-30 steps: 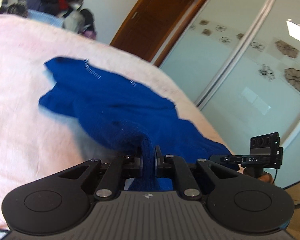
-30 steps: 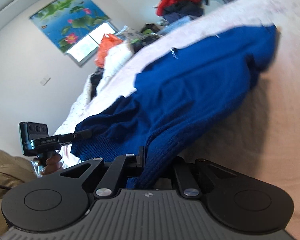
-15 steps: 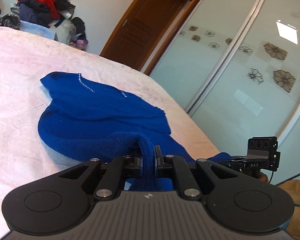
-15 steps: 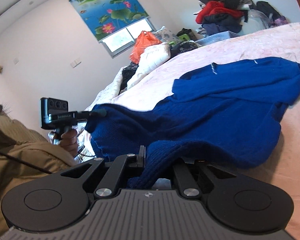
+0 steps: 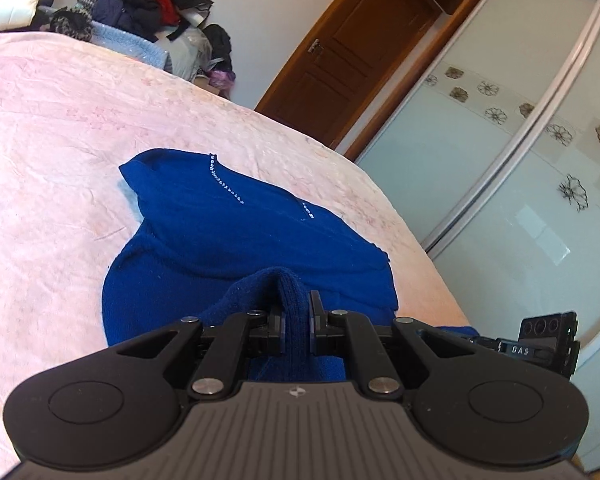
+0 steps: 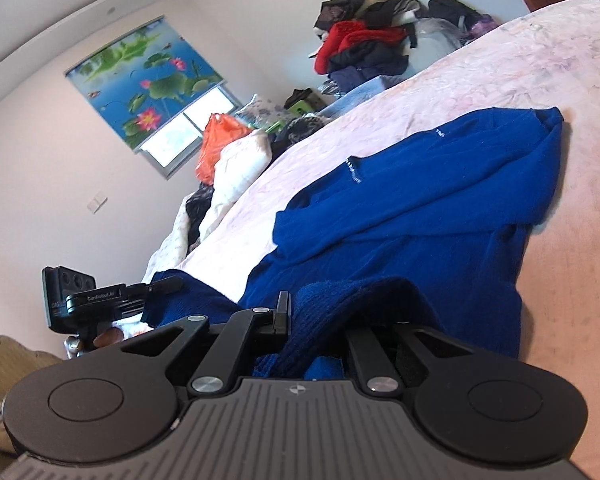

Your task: Fold small clothes

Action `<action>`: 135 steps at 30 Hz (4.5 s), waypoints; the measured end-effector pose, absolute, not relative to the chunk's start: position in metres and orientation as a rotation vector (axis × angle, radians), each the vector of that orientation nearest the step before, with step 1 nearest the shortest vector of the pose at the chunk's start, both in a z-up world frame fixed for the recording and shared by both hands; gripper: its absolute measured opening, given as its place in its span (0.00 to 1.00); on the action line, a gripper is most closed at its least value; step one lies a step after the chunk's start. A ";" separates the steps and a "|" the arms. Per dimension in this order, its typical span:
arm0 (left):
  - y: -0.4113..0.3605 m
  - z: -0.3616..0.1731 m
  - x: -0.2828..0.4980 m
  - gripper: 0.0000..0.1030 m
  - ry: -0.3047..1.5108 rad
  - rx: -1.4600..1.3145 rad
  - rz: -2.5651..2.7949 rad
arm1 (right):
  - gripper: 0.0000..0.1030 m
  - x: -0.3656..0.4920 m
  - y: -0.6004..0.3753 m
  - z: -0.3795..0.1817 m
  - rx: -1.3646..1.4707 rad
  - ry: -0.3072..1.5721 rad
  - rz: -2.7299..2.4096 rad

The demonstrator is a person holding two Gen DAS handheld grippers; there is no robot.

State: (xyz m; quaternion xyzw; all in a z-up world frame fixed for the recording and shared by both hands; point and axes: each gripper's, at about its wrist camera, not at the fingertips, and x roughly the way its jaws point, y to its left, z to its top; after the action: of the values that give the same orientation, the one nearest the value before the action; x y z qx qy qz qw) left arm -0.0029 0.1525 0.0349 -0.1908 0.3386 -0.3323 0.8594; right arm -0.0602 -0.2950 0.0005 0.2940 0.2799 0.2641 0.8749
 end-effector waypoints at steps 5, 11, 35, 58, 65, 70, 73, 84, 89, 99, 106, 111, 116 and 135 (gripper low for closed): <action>0.141 0.045 0.027 0.09 0.712 -0.381 -0.641 | 0.12 -0.035 -0.303 0.001 0.634 0.573 0.486; 0.125 0.050 0.067 0.09 0.737 -0.384 -0.580 | 0.12 -0.005 -0.312 0.009 0.654 0.533 0.433; 0.068 0.040 0.104 0.09 0.742 -0.119 -0.387 | 0.12 0.050 -0.313 -0.006 0.629 0.564 0.345; 0.071 0.053 0.147 0.09 0.773 -0.245 -0.395 | 0.12 0.081 -0.324 -0.002 0.697 0.536 0.317; 0.059 0.047 0.166 0.09 0.775 -0.222 -0.369 | 0.12 0.105 -0.330 -0.009 0.742 0.552 0.306; 0.059 0.035 0.182 0.09 0.797 -0.241 -0.343 | 0.12 0.121 -0.337 -0.019 0.784 0.569 0.302; 0.062 0.029 0.190 0.09 0.812 -0.274 -0.335 | 0.12 0.130 -0.343 -0.026 0.832 0.575 0.302; 0.060 0.018 0.216 0.09 0.812 -0.332 -0.331 | 0.12 0.162 -0.357 -0.059 1.002 0.594 0.277; 0.059 0.007 0.233 0.09 0.857 -0.373 -0.316 | 0.16 0.179 -0.361 -0.073 1.041 0.624 0.234; 0.101 -0.019 0.259 0.15 0.970 -0.731 -0.348 | 0.57 0.194 -0.375 -0.075 1.146 0.590 0.209; 0.124 0.009 0.251 0.27 0.825 -0.743 -0.264 | 0.63 0.190 -0.376 -0.061 1.039 0.509 0.140; 0.109 0.033 0.238 0.68 0.755 -0.584 -0.319 | 0.70 0.199 -0.356 -0.058 0.922 0.585 0.191; 0.052 0.028 0.218 0.68 0.813 -0.183 -0.462 | 0.71 0.195 -0.341 -0.056 0.789 0.628 0.080; 0.085 0.006 0.216 0.69 0.684 0.244 0.122 | 0.89 0.133 -0.312 -0.040 0.626 0.617 0.129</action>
State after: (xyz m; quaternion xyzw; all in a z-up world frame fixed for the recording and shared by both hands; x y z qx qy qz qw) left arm 0.2162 0.0846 0.0057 0.1195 0.3345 0.0598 0.9329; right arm 0.1326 -0.3123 -0.0401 0.3026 0.2986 0.0622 0.9030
